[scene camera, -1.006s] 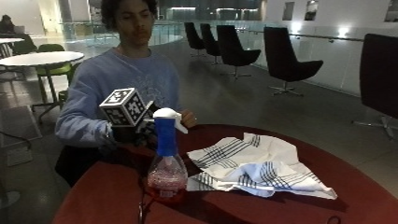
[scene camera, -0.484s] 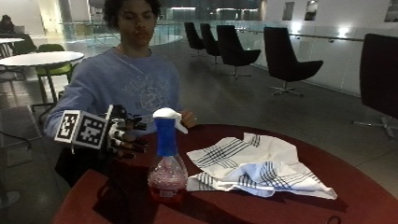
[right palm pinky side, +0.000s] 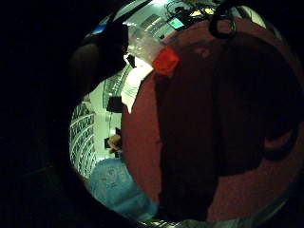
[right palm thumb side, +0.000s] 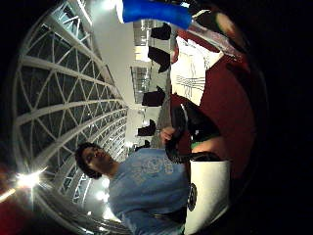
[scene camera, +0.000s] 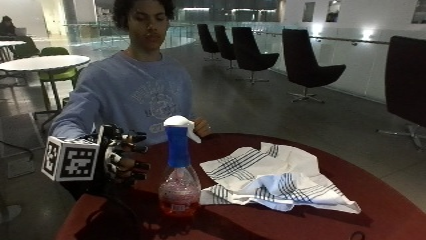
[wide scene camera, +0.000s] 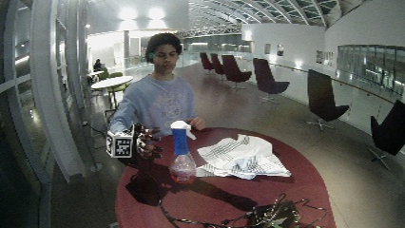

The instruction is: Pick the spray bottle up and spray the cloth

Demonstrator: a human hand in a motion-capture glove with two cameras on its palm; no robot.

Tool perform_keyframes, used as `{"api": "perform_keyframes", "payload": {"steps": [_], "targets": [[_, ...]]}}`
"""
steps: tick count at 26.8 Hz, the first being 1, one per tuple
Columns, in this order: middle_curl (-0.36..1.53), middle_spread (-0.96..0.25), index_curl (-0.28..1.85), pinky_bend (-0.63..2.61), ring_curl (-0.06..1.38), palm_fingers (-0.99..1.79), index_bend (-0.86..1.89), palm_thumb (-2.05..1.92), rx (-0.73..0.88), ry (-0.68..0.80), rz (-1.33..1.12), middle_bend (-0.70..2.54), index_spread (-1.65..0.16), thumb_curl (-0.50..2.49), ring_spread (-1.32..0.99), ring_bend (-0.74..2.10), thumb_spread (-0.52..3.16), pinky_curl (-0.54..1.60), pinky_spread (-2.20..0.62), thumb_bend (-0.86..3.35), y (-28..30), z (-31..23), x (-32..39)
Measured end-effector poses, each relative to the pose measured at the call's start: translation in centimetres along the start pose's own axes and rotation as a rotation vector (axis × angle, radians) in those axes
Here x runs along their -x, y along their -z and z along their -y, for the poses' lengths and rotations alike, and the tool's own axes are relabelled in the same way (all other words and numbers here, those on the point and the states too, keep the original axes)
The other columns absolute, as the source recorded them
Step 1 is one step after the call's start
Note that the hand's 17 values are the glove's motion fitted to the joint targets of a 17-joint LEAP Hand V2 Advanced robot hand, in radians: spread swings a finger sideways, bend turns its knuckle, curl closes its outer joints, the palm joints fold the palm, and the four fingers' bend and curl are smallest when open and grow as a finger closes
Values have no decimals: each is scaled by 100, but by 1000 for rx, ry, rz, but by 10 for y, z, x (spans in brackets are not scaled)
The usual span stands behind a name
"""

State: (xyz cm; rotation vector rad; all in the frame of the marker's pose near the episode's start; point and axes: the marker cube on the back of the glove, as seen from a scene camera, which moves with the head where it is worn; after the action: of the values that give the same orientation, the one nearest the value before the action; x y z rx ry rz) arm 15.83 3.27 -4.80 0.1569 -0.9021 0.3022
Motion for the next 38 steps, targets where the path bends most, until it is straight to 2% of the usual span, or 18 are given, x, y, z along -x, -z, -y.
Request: {"api": "perform_keyframes", "payload": {"steps": [8, 18, 27, 32, 38], "targets": [[37, -2, 22, 32, 32, 61, 11, 77, -49, -45, -47, 27, -39, 37, 3, 38, 108, 35, 20, 5, -7, 54, -4], [38, -2, 20, 34, 33, 61, 10, 82, -76, -58, 7, 27, -40, 40, 2, 41, 102, 35, 20, 0, -32, 105, -10], [38, -5, 22, 31, 33, 74, 13, 86, -175, -45, 11, 28, -38, 42, -1, 43, 98, 35, 21, -2, -46, 124, -12], [38, -5, 25, 32, 33, 94, 15, 87, -257, -26, -23, 26, -34, 42, -4, 44, 94, 34, 16, -2, -49, 126, -11], [39, -7, 25, 33, 37, 107, 10, 92, -224, -28, -141, 25, -31, 47, -8, 52, 89, 36, 8, -1, -48, 130, 4]]}}
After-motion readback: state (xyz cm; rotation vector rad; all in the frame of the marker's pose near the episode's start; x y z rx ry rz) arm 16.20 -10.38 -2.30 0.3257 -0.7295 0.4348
